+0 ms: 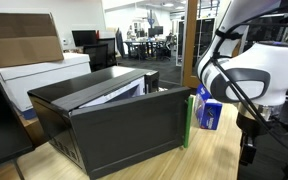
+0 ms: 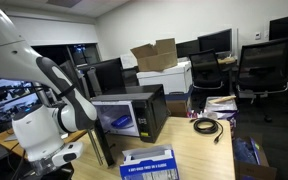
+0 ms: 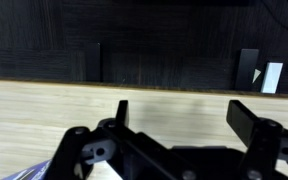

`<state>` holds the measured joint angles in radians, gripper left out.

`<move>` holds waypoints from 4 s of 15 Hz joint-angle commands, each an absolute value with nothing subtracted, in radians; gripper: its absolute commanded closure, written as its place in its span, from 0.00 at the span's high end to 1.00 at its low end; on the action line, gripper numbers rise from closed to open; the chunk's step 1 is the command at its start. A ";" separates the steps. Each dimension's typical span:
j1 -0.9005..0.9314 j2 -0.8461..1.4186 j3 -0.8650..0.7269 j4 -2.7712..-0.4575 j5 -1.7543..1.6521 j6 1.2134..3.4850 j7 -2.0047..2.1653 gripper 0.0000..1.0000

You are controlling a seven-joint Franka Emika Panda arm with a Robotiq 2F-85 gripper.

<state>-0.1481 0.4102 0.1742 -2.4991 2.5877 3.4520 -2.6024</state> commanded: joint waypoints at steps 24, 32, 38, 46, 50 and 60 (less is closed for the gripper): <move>-0.352 0.313 0.417 -2.449 2.605 3.455 -2.536 1.00; -0.354 0.284 0.462 -2.449 2.605 3.454 -2.541 1.00; -0.226 0.303 0.355 -2.477 2.605 3.454 -2.491 1.00; -0.083 0.293 0.232 -2.489 2.605 3.454 -2.457 1.00; 0.027 0.304 0.122 -2.497 2.605 3.454 -2.501 1.00; 0.346 0.292 -0.142 -2.538 2.300 3.455 -2.603 1.00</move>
<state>0.3182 0.3296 -0.1357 -2.5060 2.4071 3.4523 -2.6035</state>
